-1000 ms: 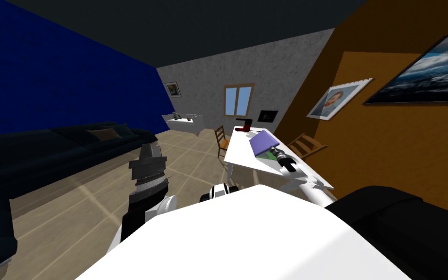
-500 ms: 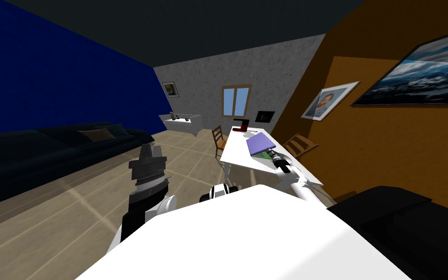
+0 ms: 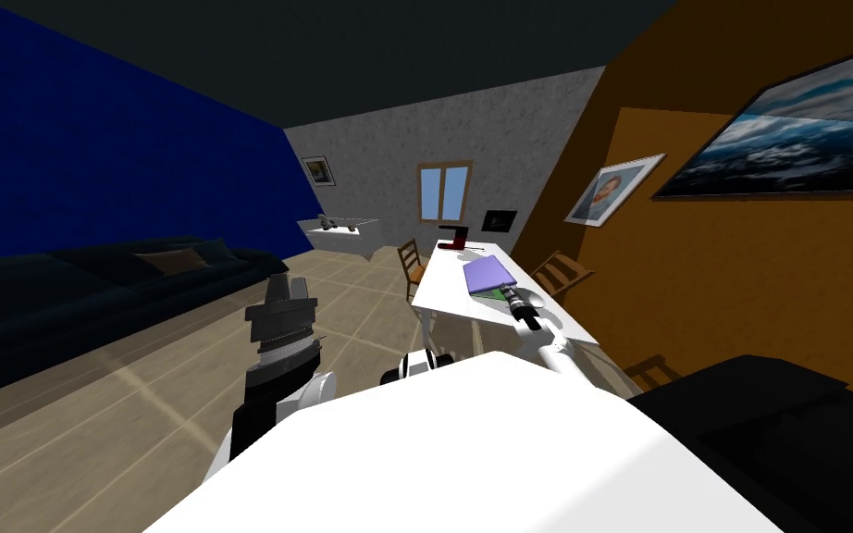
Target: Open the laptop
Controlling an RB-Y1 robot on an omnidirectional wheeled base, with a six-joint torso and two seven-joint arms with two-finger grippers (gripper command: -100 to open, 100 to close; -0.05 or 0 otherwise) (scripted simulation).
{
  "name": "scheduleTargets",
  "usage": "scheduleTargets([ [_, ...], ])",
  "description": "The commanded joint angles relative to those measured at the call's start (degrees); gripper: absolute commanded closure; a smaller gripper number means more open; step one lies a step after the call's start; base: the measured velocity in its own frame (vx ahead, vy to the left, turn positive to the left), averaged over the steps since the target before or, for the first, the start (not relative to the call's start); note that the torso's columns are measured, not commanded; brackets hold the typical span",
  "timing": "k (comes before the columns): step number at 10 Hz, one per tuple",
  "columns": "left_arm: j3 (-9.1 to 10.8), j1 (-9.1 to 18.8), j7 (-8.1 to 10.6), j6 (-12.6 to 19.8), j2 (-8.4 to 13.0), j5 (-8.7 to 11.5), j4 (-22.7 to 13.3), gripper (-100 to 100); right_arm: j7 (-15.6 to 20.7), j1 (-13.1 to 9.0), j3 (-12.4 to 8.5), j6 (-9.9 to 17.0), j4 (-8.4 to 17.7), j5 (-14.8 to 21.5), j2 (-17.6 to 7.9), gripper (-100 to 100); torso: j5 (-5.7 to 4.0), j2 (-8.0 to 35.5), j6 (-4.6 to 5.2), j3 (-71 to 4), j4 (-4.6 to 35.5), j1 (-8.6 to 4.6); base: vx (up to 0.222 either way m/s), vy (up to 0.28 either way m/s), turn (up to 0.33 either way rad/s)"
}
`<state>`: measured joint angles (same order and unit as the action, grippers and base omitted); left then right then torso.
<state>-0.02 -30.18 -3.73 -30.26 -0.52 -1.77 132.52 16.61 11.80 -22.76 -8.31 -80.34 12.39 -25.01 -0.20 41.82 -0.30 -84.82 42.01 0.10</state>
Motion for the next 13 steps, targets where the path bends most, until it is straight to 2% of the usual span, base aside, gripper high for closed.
scheduleTargets([
  [1,0.0,0.0,0.0,0.0,0.0,0.0,0.0,0,-1.07,-0.39,0.12,1.39,-0.41,-0.87,-0.79,-100,0.11,0.06,0.06,0.03,0.07,0.0,-0.026,-0.011,0.034],
  [8,-0.01,0.01,0.0,0.0,-0.01,0.0,0.0,0,-4.71,-0.7,0.44,9.24,-4.43,-3.26,-7.24,-100,0.32,0.56,0.33,0.3,0.36,-0.01,-0.047,0.024,0.051],
  [9,-0.01,0.0,0.0,0.0,-0.01,0.0,0.0,0,-4.26,-0.7,0.47,8.52,-3.94,-2.97,-6.45,-100,0.32,0.52,0.32,0.27,0.35,-0.02,-0.016,0.006,0.005],
  [10,0.0,0.0,0.0,0.0,0.0,0.0,0.0,0,-4.39,-0.65,0.49,8.76,-4.02,-3.02,-6.53,0,0.28,0.44,0.31,0.23,0.31,-0.05,0.0,0.0,0.0],
  [13,0.0,0.0,0.0,0.0,0.0,0.0,0.0,0,-4.41,-0.54,0.58,8.84,-3.88,-3.03,-6.41,0,0.27,0.49,0.29,0.26,0.32,-0.02,0.0,0.0,0.0],
])
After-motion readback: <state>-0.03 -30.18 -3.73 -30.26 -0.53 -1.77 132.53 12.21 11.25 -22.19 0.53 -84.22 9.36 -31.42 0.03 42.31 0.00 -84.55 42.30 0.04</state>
